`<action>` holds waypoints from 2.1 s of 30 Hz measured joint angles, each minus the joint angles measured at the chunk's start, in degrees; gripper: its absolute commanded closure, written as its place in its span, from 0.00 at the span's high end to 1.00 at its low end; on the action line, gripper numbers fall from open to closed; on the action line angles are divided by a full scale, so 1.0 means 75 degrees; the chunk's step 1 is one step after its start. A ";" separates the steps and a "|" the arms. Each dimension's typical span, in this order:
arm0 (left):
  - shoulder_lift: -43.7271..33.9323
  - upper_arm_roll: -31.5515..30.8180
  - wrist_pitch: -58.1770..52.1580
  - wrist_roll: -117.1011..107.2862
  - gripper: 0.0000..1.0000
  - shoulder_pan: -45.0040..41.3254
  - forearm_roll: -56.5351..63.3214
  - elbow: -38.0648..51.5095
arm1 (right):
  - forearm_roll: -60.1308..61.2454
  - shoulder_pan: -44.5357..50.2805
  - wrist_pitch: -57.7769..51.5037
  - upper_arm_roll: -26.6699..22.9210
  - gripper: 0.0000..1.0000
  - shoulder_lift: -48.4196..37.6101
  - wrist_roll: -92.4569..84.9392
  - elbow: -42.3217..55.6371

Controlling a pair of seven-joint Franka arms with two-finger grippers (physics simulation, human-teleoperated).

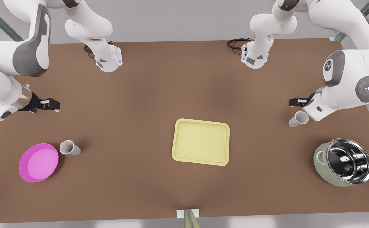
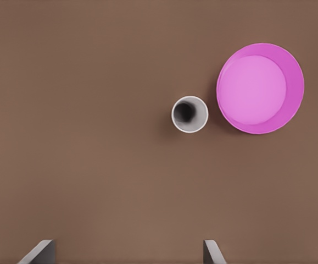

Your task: Use both arms to respectively pick up the white IKEA cups from the middle-left and middle-right positions, then place the white IKEA cups onto the middle-middle tray, ensuring that the cups remain upright and do not tip over

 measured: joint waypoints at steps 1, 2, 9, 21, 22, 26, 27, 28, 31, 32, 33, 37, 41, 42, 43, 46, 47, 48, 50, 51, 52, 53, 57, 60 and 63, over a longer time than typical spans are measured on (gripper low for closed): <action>-0.0015 0.0012 0.0032 -0.0002 1.00 -0.0010 0.0023 0.0006 | 0.0012 0.0005 0.0006 0.0001 1.00 0.0013 -0.0007 -0.0007; -0.0021 0.0018 0.0059 -0.0003 1.00 -0.0017 0.0041 0.0002 | 0.0024 -0.0004 0.0013 0.0001 1.00 0.0053 -0.0015 -0.0004; 0.0769 0.1610 0.2007 0.0427 1.00 0.0212 -0.0116 -0.1938 | -0.0084 -0.1137 0.0640 -0.0011 1.00 0.2251 -0.0355 0.0602; 0.0944 0.2512 0.5333 0.1311 1.00 0.0564 -0.0220 -0.4793 | -0.0015 -0.1770 0.3551 0.0097 1.00 0.3388 -0.0935 -0.0478; 0.0959 0.2515 0.5439 0.1359 1.00 0.0593 -0.0221 -0.4924 | 0.0017 -0.1782 0.3778 0.0107 1.00 0.3380 -0.0967 -0.0685; 0.1193 0.2519 0.5882 0.1530 1.00 0.0662 -0.0288 -0.5071 | 0.0132 -0.1789 0.4402 0.0107 1.00 0.3362 -0.1080 -0.1191; 0.1233 0.2519 0.5972 0.1567 1.00 0.0671 -0.0310 -0.5076 | 0.0145 -0.1792 0.4509 0.0105 1.00 0.3379 -0.1105 -0.1256; 0.1272 0.2519 0.6048 0.1602 1.00 0.0681 -0.0328 -0.5084 | 0.0153 -0.1790 0.4601 0.0105 1.00 0.3394 -0.1128 -0.1306; 0.1365 0.2514 0.6212 0.1690 0.47 0.0689 -0.0592 -0.5082 | 0.0166 -0.1783 0.4813 0.0104 1.00 0.3482 -0.1190 -0.1366; 0.1376 0.2510 0.6251 0.1709 0.47 0.0689 -0.0648 -0.5082 | 0.0169 -0.1788 0.4874 0.0104 1.00 0.3527 -0.1209 -0.1397; 0.1386 0.2508 0.6286 0.1720 0.47 0.0689 -0.0677 -0.5082 | 0.0171 -0.1792 0.4927 0.0104 1.00 0.3553 -0.1226 -0.1427; 0.1426 0.2487 0.6373 0.1810 0.40 0.0689 -0.0881 -0.5081 | 0.0175 -0.1805 0.5101 0.0100 1.00 0.3823 -0.1285 -0.1450; 0.1539 0.2480 0.6417 0.1890 0.40 0.0681 -0.0987 -0.5068 | 0.0175 -0.1816 0.5290 0.0093 0.98 0.4104 -0.1332 -0.1405; 0.1542 0.2472 0.6424 0.1910 0.35 0.0673 -0.0998 -0.5063 | 0.0179 -0.1817 0.5323 0.0093 0.82 0.4126 -0.1344 -0.1401; 0.1543 0.2466 0.6432 0.1927 0.33 0.0669 -0.1026 -0.5055 | 0.0183 -0.1815 0.5357 0.0092 0.70 0.4140 -0.1358 -0.1399; 0.1566 0.2395 0.6442 0.1972 0.33 0.0667 -0.1222 -0.5047 | 0.0211 -0.1806 0.5426 0.0092 0.47 0.4191 -0.1417 -0.1383; 0.1569 0.2297 0.6439 0.1986 0.33 0.0662 -0.1254 -0.5045 | 0.0207 -0.1799 0.5443 0.0092 0.42 0.4197 -0.1432 -0.1377; 0.1566 0.2191 0.6437 0.2000 0.32 0.0674 -0.1270 -0.5040 | 0.0192 -0.1788 0.5458 0.0097 0.36 0.4195 -0.1439 -0.1370; 0.1557 0.1995 0.6435 0.2024 0.27 0.0684 -0.1285 -0.5034 | 0.0165 -0.1770 0.5478 0.0102 0.29 0.4182 -0.1452 -0.1364; 0.1543 0.1939 0.6434 0.2035 0.25 0.0684 -0.1290 -0.5023 | 0.0157 -0.1754 0.5477 0.0103 0.28 0.4160 -0.1459 -0.1357; 0.1514 0.1885 0.6432 0.2043 0.23 0.0675 -0.1292 -0.5017 | 0.0149 -0.1734 0.5471 0.0108 0.26 0.4128 -0.1465 -0.1348; 0.1440 0.1846 0.6428 0.2044 0.21 0.0644 -0.1290 -0.5010 | 0.0145 -0.1718 0.5465 0.0134 0.24 0.4082 -0.1470 -0.1344; 0.1262 0.1237 0.6406 0.1897 0.21 0.0590 -0.1288 -0.4907 | 0.0187 -0.1618 0.5231 0.0538 0.23 0.3668 -0.1477 -0.1308; 0.1499 0.0338 0.6066 0.1433 0.21 0.0234 -0.1316 -0.3841 | 0.0248 -0.1477 0.4997 0.1085 0.24 0.3500 -0.1459 -0.1297; 0.2063 -0.1340 0.5748 0.0474 0.21 -0.0072 -0.1424 -0.2565 | 0.0395 -0.0953 0.4919 0.1471 0.24 0.3390 -0.1312 -0.1290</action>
